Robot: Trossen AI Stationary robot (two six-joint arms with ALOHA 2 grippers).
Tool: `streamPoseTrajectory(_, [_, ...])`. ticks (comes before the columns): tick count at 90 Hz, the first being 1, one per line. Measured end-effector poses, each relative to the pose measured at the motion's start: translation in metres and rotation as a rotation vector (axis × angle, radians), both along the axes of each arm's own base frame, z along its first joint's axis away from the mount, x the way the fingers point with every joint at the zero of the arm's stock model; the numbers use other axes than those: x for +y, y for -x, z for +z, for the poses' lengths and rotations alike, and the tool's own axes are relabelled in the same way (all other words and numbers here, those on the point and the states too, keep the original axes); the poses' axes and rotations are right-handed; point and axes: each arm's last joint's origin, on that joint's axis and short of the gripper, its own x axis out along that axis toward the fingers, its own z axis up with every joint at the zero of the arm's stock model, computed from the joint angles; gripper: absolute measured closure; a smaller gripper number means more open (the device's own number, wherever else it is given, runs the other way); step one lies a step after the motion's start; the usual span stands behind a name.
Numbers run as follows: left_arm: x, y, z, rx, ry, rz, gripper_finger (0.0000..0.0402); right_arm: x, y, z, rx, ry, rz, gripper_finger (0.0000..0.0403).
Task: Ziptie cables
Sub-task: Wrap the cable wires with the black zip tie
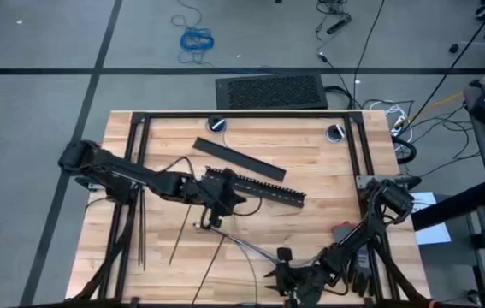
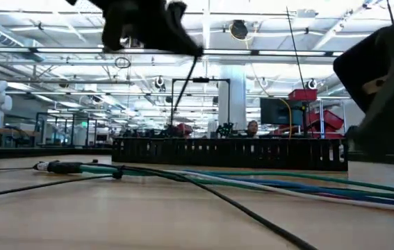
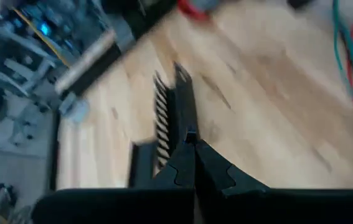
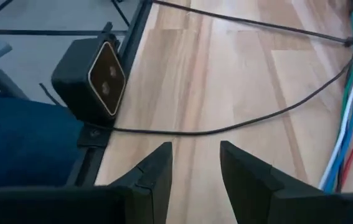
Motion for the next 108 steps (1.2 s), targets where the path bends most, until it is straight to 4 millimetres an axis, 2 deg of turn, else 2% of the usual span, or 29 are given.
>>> streamPoseTrajectory(18, [-0.002,0.0,0.001,0.001,0.052,-0.034,0.0402,-0.001,-0.001,0.0,-0.001,0.008,-0.001,0.0278])
streamPoseTrajectory(37, [-0.016,-0.015,-0.014,-0.044,0.176,0.01,0.0401,-0.001,-0.001,0.0,-0.001,0.009,0.003,0.0278])
streamPoseTrajectory(55, [-0.022,-0.014,-0.015,-0.1,0.223,0.234,0.0402,-0.001,-0.001,0.0,0.001,0.009,0.005,0.0278])
streamPoseTrajectory(68, [-0.031,-0.01,-0.017,-0.091,0.328,0.317,0.0402,-0.001,-0.001,0.0,0.001,0.009,0.006,0.0278])
streamPoseTrajectory(86, [-0.04,0.009,-0.047,-0.035,0.314,0.616,0.0402,-0.001,-0.001,0.0,-0.002,0.019,0.015,0.0278])
streamPoseTrajectory(108, [-0.064,0.028,-0.074,-0.073,0.511,0.73,0.0402,-0.002,-0.003,0.0,-0.003,0.028,0.017,0.0278])
